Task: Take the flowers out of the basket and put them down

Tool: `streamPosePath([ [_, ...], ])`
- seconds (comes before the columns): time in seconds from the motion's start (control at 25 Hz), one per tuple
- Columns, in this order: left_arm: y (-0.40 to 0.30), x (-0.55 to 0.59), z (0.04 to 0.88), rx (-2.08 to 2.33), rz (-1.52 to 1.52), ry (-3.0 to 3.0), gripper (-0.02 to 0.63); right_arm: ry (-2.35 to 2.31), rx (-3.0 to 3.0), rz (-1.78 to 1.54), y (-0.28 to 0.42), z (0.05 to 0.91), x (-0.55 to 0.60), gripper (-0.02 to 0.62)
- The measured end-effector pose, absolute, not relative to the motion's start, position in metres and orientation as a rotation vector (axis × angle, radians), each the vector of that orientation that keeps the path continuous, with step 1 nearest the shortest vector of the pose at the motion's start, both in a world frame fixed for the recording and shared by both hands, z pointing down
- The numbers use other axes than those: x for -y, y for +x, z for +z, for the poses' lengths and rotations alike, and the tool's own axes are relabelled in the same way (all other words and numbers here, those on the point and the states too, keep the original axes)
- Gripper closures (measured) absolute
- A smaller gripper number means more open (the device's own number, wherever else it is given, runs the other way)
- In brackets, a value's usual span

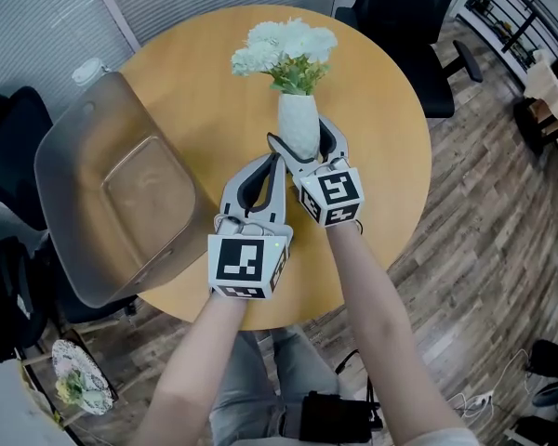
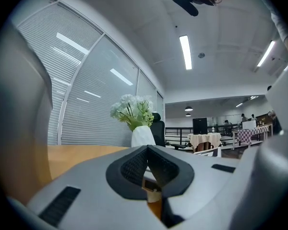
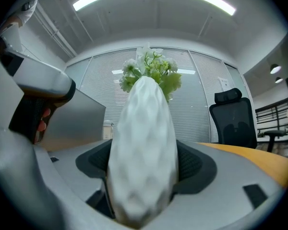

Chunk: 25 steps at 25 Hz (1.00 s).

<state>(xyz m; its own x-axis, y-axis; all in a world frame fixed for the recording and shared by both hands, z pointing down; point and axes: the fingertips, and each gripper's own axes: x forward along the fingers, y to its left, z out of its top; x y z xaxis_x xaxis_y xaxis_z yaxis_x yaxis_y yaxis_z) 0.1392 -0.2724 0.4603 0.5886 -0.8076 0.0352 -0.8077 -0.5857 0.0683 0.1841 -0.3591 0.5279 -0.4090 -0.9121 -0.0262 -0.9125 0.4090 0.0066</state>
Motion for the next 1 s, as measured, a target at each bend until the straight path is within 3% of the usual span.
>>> streamPosePath([
  [1.0, 0.129, 0.285, 0.484, 1.37, 0.025, 2.698, 0.601, -1.748, -2.683, -0.017, 0.177, 0.551, 0.355, 0.202],
])
